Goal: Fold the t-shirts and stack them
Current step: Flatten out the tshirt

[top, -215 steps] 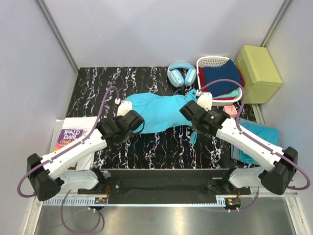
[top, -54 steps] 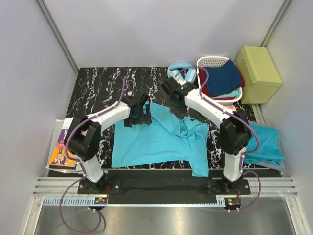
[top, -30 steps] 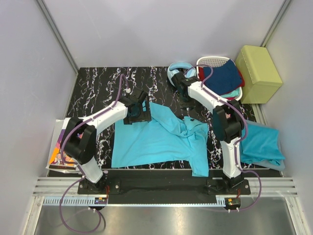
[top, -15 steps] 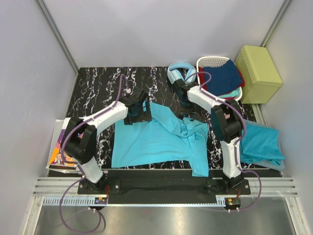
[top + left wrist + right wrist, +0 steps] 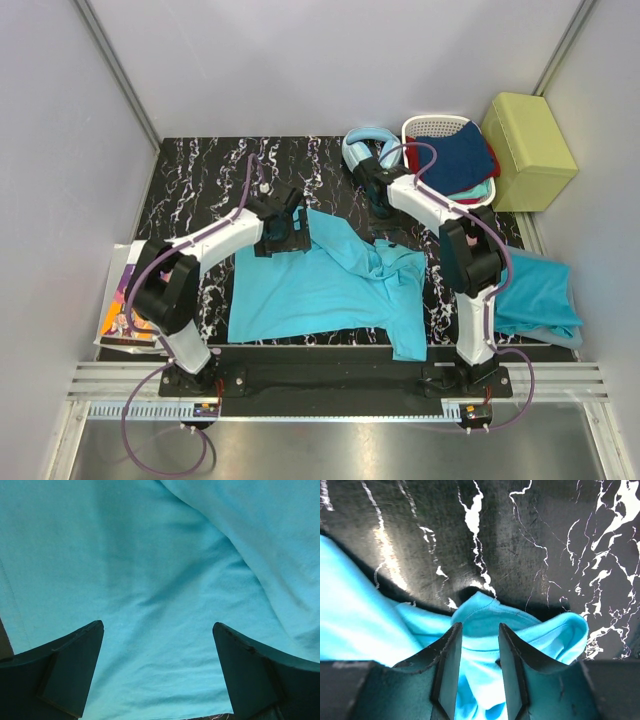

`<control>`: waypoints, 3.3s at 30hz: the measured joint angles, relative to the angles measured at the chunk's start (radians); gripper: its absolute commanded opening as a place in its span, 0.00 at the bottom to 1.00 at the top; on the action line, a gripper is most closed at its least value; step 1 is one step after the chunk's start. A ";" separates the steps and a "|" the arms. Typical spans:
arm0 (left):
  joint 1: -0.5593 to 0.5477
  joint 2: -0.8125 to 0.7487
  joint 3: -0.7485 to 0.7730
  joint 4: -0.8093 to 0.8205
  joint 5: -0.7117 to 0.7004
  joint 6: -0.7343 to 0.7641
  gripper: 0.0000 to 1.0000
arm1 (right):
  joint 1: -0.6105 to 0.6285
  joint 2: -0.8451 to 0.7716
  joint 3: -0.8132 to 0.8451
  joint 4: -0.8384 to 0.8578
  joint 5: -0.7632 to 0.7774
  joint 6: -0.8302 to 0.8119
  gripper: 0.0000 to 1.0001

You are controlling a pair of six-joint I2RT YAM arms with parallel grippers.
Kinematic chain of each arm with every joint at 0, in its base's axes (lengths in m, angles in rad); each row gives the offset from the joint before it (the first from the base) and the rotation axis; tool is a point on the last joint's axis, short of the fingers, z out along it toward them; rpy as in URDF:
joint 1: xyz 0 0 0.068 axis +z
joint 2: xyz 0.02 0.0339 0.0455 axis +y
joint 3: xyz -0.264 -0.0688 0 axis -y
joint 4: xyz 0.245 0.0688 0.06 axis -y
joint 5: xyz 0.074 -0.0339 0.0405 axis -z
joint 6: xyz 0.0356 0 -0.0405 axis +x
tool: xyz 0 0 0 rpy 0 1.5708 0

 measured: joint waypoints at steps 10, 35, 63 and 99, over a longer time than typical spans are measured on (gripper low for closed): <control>-0.016 0.021 0.000 0.002 0.001 -0.001 0.96 | 0.023 -0.003 0.014 0.005 -0.027 -0.007 0.42; -0.019 0.034 0.000 0.002 0.003 -0.005 0.96 | 0.031 0.048 -0.031 0.011 -0.021 -0.007 0.00; -0.049 0.066 0.029 0.001 0.007 -0.008 0.96 | 0.009 -0.345 -0.270 -0.149 0.225 0.086 0.00; -0.055 0.097 0.064 0.001 0.018 -0.008 0.96 | 0.045 -0.625 -0.329 -0.401 0.100 0.191 0.64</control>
